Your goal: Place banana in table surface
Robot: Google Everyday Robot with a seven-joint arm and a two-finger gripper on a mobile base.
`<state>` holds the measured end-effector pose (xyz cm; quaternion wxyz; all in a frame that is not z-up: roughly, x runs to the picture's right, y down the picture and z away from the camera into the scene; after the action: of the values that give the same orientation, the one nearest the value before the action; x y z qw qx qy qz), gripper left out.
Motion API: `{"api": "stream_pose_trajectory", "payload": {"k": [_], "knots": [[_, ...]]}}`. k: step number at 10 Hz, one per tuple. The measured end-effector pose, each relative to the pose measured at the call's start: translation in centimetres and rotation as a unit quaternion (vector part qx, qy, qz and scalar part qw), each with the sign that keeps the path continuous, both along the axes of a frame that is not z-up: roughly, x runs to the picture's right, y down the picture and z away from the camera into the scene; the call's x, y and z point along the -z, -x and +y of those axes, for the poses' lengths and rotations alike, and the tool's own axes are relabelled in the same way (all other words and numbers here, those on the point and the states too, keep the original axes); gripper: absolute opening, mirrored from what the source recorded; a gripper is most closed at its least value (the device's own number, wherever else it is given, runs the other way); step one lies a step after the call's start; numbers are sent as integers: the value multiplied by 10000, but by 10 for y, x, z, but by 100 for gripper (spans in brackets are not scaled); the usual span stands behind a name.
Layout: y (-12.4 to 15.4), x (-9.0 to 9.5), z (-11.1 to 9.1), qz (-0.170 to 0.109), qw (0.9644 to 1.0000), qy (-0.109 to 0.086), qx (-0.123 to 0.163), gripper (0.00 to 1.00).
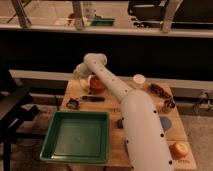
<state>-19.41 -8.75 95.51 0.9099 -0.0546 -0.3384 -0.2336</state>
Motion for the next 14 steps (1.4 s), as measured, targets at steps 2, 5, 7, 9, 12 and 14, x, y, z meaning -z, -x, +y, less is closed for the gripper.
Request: {"api": "stream_pose_trajectory", "payload": {"k": [2, 5, 7, 9, 12, 14], "knots": [[2, -2, 4, 1, 10000, 40, 33, 70], [4, -3, 13, 43, 9999, 95, 111, 80], [7, -5, 22, 79, 9998, 93, 185, 80], [10, -7, 29, 97, 9997, 82, 225, 80], [12, -12, 32, 298, 9987, -166, 386, 80], [18, -17, 32, 579, 9962, -250, 596, 80]]}}
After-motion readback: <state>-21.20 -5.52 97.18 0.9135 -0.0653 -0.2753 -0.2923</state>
